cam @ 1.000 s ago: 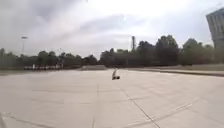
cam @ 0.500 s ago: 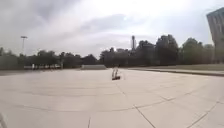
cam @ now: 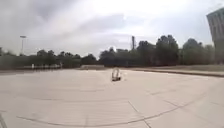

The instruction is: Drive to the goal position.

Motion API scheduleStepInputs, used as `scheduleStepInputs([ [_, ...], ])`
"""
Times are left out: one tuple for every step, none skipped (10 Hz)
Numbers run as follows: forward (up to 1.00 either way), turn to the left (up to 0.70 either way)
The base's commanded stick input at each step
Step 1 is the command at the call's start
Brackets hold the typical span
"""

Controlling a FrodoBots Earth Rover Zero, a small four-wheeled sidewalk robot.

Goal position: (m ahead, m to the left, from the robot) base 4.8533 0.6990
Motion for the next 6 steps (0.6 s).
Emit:
scheduleStepInputs([
  [0.7,0.0],
  [0.7,0.0],
  [0.7,0.0],
  [0.7,0.0],
  [0.7,0.0],
  [0.7,0.0],
])
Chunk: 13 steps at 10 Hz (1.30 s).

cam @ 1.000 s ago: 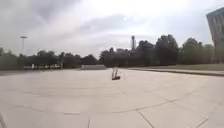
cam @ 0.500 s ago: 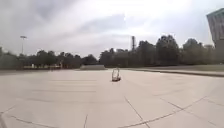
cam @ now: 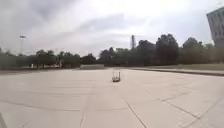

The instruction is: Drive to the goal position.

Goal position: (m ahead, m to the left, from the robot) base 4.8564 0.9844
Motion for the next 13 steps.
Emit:
scheduleStepInputs([
  [0.7,0.0],
  [0.7,0.0],
  [0.7,0.0],
  [0.7,0.0],
  [0.7,0.0],
  [0.7,0.0],
  [0.7,0.0],
  [0.7,0.0],
  [0.7,0.0],
  [0.7,0.0],
  [0.7,0.0],
  [0.7,0.0],
  [0.7,0.0],
])
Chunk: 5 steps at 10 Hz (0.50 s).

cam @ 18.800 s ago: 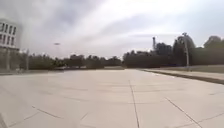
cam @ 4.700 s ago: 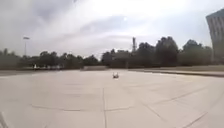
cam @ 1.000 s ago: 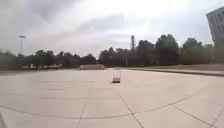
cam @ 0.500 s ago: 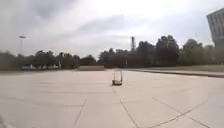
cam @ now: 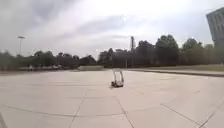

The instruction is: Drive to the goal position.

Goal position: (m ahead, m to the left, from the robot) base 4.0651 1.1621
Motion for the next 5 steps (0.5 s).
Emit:
scheduleStepInputs([
  [0.7,0.0],
  [0.7,0.0],
  [0.7,0.0],
  [0.7,0.0],
  [0.7,0.0],
])
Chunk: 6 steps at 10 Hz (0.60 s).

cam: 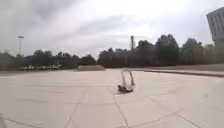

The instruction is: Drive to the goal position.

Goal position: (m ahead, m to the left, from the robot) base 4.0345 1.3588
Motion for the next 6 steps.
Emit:
scheduleStepInputs([
  [0.7,0.0],
  [0.7,0.0],
  [0.7,0.18],
  [0.7,0.35],
  [0.7,0.35],
  [0.7,0.35],
])
